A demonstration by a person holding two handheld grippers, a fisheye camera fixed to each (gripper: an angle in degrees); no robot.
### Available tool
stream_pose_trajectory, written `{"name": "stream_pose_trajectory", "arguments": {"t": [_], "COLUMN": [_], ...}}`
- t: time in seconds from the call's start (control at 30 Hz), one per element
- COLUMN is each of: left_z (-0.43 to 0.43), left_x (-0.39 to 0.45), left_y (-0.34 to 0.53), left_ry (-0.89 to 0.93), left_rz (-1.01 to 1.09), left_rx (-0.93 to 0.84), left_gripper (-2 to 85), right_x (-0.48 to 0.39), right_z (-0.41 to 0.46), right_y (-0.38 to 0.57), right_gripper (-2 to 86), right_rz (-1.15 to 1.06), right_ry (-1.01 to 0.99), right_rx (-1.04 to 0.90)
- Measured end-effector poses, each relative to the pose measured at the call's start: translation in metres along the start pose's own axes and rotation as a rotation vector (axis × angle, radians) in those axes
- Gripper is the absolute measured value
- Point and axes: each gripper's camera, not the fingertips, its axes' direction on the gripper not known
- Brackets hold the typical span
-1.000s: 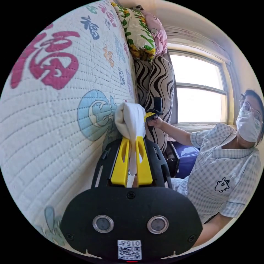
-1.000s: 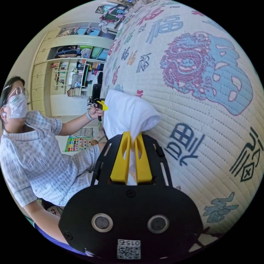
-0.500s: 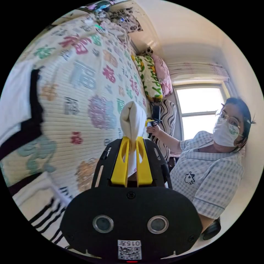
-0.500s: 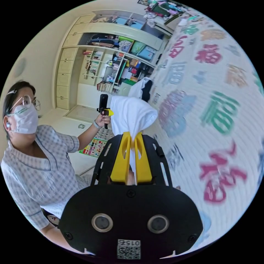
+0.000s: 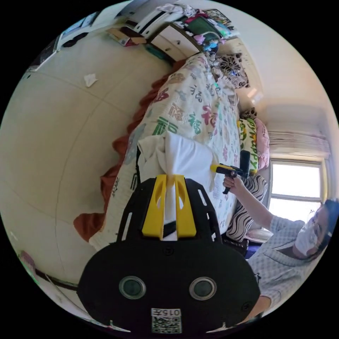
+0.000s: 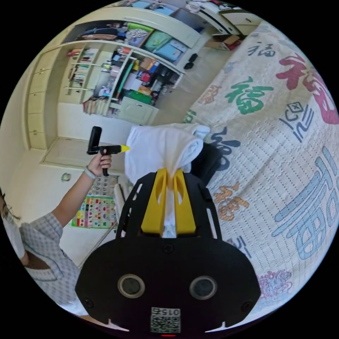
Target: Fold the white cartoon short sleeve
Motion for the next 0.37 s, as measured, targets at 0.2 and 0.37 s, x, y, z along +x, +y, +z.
{"name": "stream_pose_trajectory", "arguments": {"t": [0.2,0.37], "left_z": [-0.068,-0.091], "left_x": [0.034,0.061], "left_y": [0.084,0.211], "left_ry": [-0.119,-0.254], "left_rz": [0.144,0.104], "left_rx": [0.186,0.199], "left_gripper": [6.2,8.2], "right_x": [-0.005,-0.057], "right_z": [0.010,0.060], "right_y": [0.028,0.096], "right_gripper": [6.7,7.8], "right_rz": [0.006,-0.167], "right_ry": [0.142,0.175], "right_rx": [0.128,-0.056]}}
